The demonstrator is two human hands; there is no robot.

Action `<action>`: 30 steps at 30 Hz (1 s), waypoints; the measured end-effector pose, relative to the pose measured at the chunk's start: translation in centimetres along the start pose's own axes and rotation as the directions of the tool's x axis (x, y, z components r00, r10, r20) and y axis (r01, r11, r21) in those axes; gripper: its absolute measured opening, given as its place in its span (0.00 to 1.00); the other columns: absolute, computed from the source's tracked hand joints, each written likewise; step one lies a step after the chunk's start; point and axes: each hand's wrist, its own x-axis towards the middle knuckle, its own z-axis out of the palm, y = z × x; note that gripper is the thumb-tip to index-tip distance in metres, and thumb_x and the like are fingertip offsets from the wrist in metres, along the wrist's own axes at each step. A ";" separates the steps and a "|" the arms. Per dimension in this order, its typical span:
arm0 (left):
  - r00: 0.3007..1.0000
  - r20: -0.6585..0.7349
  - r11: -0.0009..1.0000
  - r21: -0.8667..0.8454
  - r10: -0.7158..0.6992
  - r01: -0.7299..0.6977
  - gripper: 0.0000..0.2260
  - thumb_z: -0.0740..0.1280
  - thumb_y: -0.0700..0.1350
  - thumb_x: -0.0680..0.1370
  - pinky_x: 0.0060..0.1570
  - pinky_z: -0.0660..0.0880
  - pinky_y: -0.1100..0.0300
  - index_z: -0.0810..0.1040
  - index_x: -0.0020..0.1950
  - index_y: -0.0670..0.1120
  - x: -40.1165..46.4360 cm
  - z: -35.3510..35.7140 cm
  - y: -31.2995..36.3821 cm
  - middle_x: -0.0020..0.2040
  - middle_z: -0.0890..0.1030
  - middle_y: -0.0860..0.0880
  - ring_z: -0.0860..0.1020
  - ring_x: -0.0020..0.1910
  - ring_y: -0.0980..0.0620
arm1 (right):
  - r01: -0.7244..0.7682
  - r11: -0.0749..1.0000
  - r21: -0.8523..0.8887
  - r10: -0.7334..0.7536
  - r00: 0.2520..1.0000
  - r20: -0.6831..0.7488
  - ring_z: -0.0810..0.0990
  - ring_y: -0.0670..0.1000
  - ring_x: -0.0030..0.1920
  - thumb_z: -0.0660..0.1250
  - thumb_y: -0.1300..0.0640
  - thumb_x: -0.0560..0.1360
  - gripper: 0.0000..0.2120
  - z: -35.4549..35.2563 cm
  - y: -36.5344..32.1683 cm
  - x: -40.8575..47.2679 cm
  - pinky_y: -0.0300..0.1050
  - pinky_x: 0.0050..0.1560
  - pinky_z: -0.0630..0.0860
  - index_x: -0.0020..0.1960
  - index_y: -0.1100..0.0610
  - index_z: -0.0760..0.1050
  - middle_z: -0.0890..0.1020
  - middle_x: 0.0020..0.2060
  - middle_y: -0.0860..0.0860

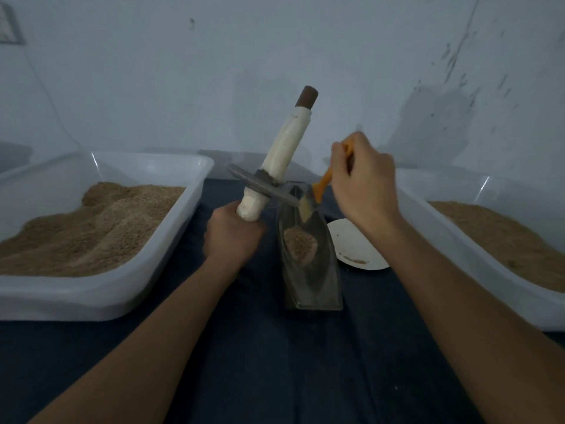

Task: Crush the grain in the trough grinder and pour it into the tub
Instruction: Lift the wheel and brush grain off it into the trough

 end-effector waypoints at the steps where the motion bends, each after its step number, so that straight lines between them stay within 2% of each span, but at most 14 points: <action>1: 1.000 0.004 1.000 0.001 -0.002 0.002 0.11 0.73 0.44 0.68 0.33 0.68 0.58 0.71 0.33 0.52 0.0 -0.1 -0.1 0.30 0.74 0.53 0.73 0.30 0.51 | -0.006 1.000 -0.009 0.006 0.999 0.035 0.72 0.46 0.27 0.59 0.50 0.86 0.14 0.7 0.2 -0.3 0.43 0.29 0.68 0.45 0.57 0.70 0.72 0.28 0.48; 5: 1.000 0.019 1.000 0.012 -0.016 0.015 0.11 0.74 0.44 0.68 0.34 0.68 0.59 0.72 0.34 0.52 0.1 -0.3 -0.1 0.31 0.75 0.53 0.74 0.31 0.52 | -0.026 1.000 0.009 0.025 0.992 0.125 0.72 0.50 0.28 0.57 0.52 0.87 0.14 2.2 0.9 -1.7 0.52 0.30 0.70 0.46 0.59 0.70 0.73 0.29 0.51; 6: 1.000 0.019 1.000 0.008 -0.019 0.019 0.11 0.74 0.44 0.68 0.34 0.67 0.59 0.72 0.34 0.52 0.1 -0.4 -0.1 0.31 0.75 0.53 0.73 0.31 0.52 | -0.017 1.000 0.014 0.016 0.992 0.125 0.72 0.49 0.27 0.57 0.52 0.87 0.14 2.2 1.0 -2.0 0.51 0.29 0.70 0.46 0.59 0.69 0.73 0.29 0.51; 8: 1.000 0.021 1.000 -0.015 -0.022 0.022 0.11 0.73 0.44 0.67 0.33 0.67 0.59 0.71 0.33 0.52 0.1 -0.3 0.0 0.30 0.74 0.53 0.72 0.30 0.51 | 0.015 1.000 0.028 -0.018 0.994 0.108 0.70 0.47 0.26 0.57 0.53 0.87 0.15 1.8 0.9 -2.5 0.44 0.26 0.66 0.43 0.58 0.68 0.70 0.27 0.49; 11: 0.999 0.026 0.999 -0.035 -0.019 0.020 0.12 0.73 0.43 0.68 0.34 0.67 0.58 0.70 0.32 0.51 0.1 -0.2 0.1 0.30 0.74 0.52 0.72 0.30 0.50 | 0.038 0.999 0.030 -0.039 0.999 0.035 0.72 0.43 0.28 0.59 0.54 0.86 0.14 0.8 0.6 -2.2 0.36 0.26 0.65 0.41 0.55 0.66 0.68 0.26 0.45; 14: 0.999 0.034 0.999 -0.024 -0.032 0.032 0.10 0.73 0.43 0.68 0.35 0.71 0.56 0.72 0.34 0.50 -0.1 -0.3 0.2 0.32 0.76 0.50 0.74 0.32 0.48 | -0.015 0.999 0.039 0.015 1.000 0.018 0.72 0.43 0.28 0.59 0.53 0.86 0.13 0.7 0.5 -1.2 0.36 0.27 0.65 0.44 0.55 0.68 0.70 0.27 0.46; 16: 0.999 0.034 0.999 -0.006 -0.034 0.034 0.08 0.73 0.44 0.68 0.36 0.72 0.56 0.74 0.35 0.50 -0.2 -0.4 0.2 0.32 0.78 0.50 0.76 0.33 0.48 | -0.056 0.998 0.035 0.052 0.994 0.100 0.71 0.45 0.27 0.59 0.52 0.86 0.13 1.0 0.3 -1.4 0.38 0.27 0.66 0.45 0.57 0.69 0.71 0.28 0.48; 18: 0.999 0.028 0.999 0.025 -0.029 0.028 0.08 0.73 0.46 0.68 0.35 0.72 0.56 0.74 0.35 0.50 -0.3 -0.5 0.2 0.33 0.78 0.49 0.76 0.33 0.48 | -0.078 0.996 0.030 0.072 0.986 0.152 0.71 0.46 0.27 0.59 0.53 0.86 0.14 1.0 0.4 -2.0 0.45 0.28 0.68 0.44 0.58 0.69 0.72 0.28 0.50; 19: 0.999 0.024 0.999 0.036 -0.026 0.025 0.09 0.73 0.45 0.68 0.35 0.71 0.57 0.74 0.35 0.50 -0.3 -0.5 0.2 0.33 0.78 0.49 0.76 0.33 0.48 | -0.086 0.996 0.034 0.080 0.985 0.155 0.70 0.46 0.26 0.59 0.53 0.86 0.15 0.8 0.5 -2.2 0.45 0.28 0.68 0.43 0.58 0.69 0.72 0.28 0.50; 21: 1.000 0.017 0.999 0.048 -0.021 0.020 0.09 0.73 0.45 0.69 0.35 0.70 0.57 0.73 0.35 0.50 -0.2 -0.5 0.2 0.33 0.78 0.49 0.76 0.32 0.48 | -0.092 0.994 0.059 0.084 0.988 0.127 0.70 0.45 0.26 0.59 0.53 0.86 0.15 0.1 0.4 -2.2 0.38 0.26 0.66 0.42 0.56 0.69 0.72 0.27 0.49; 23: 1.000 0.012 0.998 0.056 -0.015 0.014 0.10 0.73 0.45 0.68 0.34 0.69 0.58 0.72 0.34 0.50 -0.2 -0.4 0.2 0.32 0.77 0.50 0.75 0.31 0.49 | -0.099 0.989 0.109 0.092 0.994 0.066 0.72 0.45 0.28 0.60 0.52 0.86 0.14 -0.8 0.3 -1.8 0.37 0.27 0.68 0.42 0.55 0.69 0.72 0.27 0.48; 28: 1.000 0.017 0.997 0.073 -0.021 0.020 0.08 0.74 0.45 0.68 0.35 0.69 0.57 0.75 0.36 0.50 -0.3 -0.4 0.2 0.33 0.78 0.49 0.76 0.33 0.48 | -0.096 0.978 0.183 0.070 0.987 0.142 0.79 0.52 0.33 0.61 0.49 0.86 0.13 -2.6 0.0 -1.3 0.52 0.37 0.76 0.46 0.54 0.74 0.78 0.31 0.53; 30: 1.000 0.011 0.996 0.087 -0.019 0.018 0.08 0.74 0.46 0.68 0.35 0.69 0.58 0.75 0.36 0.50 -0.3 -0.5 0.2 0.34 0.78 0.49 0.76 0.33 0.48 | -0.076 0.975 0.207 0.057 0.994 0.097 0.81 0.53 0.35 0.61 0.48 0.85 0.12 -3.7 0.2 -0.8 0.56 0.38 0.77 0.47 0.53 0.74 0.79 0.33 0.53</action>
